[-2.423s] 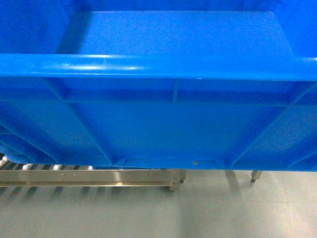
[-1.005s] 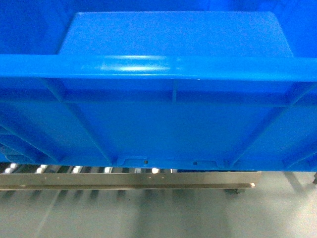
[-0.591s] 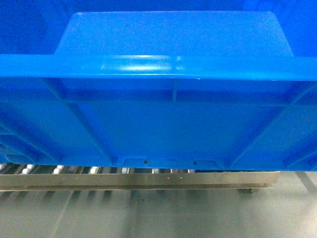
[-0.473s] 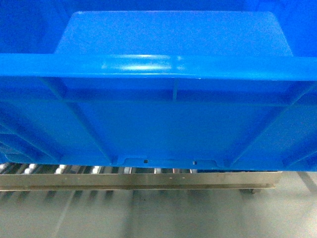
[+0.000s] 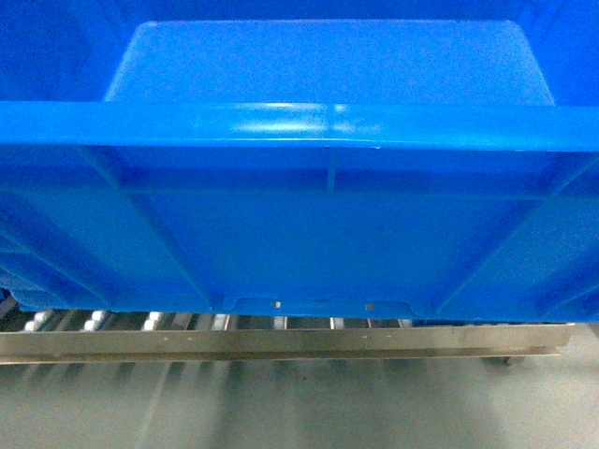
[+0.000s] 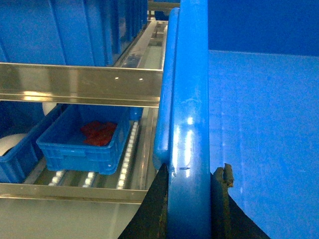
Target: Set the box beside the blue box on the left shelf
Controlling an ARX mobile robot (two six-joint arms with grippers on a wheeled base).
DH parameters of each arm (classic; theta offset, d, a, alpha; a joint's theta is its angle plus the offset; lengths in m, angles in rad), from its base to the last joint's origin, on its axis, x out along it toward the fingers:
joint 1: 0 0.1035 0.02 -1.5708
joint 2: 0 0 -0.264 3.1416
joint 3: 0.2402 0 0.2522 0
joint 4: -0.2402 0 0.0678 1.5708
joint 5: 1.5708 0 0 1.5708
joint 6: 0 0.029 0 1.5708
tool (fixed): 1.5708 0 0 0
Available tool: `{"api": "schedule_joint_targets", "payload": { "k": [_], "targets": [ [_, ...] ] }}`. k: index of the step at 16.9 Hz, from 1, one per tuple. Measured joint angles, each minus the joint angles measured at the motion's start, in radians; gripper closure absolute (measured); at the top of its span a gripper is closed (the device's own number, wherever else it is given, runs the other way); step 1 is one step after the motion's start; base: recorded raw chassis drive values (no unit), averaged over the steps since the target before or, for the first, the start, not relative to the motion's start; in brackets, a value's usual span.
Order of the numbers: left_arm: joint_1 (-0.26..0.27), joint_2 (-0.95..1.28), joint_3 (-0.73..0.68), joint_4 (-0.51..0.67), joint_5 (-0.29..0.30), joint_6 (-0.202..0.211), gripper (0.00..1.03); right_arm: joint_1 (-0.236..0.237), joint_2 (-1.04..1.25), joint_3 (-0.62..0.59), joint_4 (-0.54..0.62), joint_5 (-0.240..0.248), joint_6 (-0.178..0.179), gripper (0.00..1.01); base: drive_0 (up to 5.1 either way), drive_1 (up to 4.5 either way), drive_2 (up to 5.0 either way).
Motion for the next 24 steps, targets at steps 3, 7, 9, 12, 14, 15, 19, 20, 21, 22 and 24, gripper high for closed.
{"api": "schedule_joint_targets", "payload": {
  "k": [3, 7, 9, 12, 14, 15, 19, 20, 21, 22, 24],
  "targets": [
    [0.000, 0.000, 0.000, 0.000, 0.000, 0.000, 0.93, 0.000, 0.000, 0.000, 0.000, 0.000, 0.000, 0.93, -1.6, 0.86, 0.9],
    [0.003, 0.000, 0.000, 0.000, 0.001, 0.002, 0.93, 0.005, 0.000, 0.000, 0.001, 0.001, 0.000, 0.93, 0.0, 0.00, 0.0],
    [0.003, 0.000, 0.000, 0.000, 0.001, 0.002, 0.93, 0.005, 0.000, 0.000, 0.000, 0.001, 0.000, 0.93, 0.0, 0.00, 0.0],
    [0.003, 0.000, 0.000, 0.000, 0.001, 0.002, 0.93, 0.005, 0.000, 0.000, 0.000, 0.001, 0.000, 0.93, 0.0, 0.00, 0.0],
    [0.003, 0.000, 0.000, 0.000, 0.001, 0.002, 0.93, 0.005, 0.000, 0.000, 0.000, 0.001, 0.000, 0.93, 0.0, 0.00, 0.0],
    [0.003, 0.000, 0.000, 0.000, 0.001, 0.002, 0.93, 0.005, 0.000, 0.000, 0.000, 0.001, 0.000, 0.93, 0.0, 0.00, 0.0],
    [0.003, 0.000, 0.000, 0.000, 0.001, 0.002, 0.93, 0.005, 0.000, 0.000, 0.000, 0.001, 0.000, 0.93, 0.0, 0.00, 0.0],
    [0.003, 0.000, 0.000, 0.000, 0.001, 0.002, 0.93, 0.005, 0.000, 0.000, 0.000, 0.001, 0.000, 0.93, 0.0, 0.00, 0.0],
    [0.003, 0.000, 0.000, 0.003, 0.000, 0.002, 0.93, 0.005, 0.000, 0.000, 0.003, 0.001, 0.000, 0.93, 0.0, 0.00, 0.0],
    [0.003, 0.000, 0.000, 0.006, 0.000, 0.002, 0.93, 0.005, 0.000, 0.000, 0.006, 0.002, 0.000, 0.93, 0.0, 0.00, 0.0],
    [0.003, 0.000, 0.000, 0.006, 0.000, 0.002, 0.93, 0.005, 0.000, 0.000, 0.004, 0.002, 0.000, 0.93, 0.0, 0.00, 0.0]
  ]
}}
